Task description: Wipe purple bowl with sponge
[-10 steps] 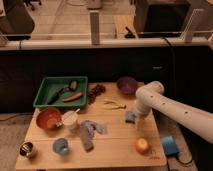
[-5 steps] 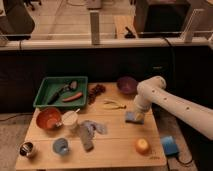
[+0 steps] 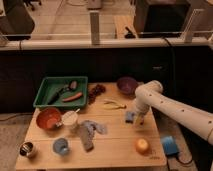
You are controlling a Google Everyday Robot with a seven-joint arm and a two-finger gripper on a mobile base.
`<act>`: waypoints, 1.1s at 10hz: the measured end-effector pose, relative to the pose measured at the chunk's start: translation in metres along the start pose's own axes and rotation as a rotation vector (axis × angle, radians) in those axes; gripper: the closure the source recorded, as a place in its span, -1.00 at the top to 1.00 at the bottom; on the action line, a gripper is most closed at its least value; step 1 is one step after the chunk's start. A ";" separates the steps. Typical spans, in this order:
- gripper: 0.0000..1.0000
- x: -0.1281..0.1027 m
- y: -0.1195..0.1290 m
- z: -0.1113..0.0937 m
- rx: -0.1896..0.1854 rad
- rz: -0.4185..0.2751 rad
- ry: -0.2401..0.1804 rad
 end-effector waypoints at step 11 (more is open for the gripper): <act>0.60 0.047 -0.019 0.015 0.013 0.154 -0.093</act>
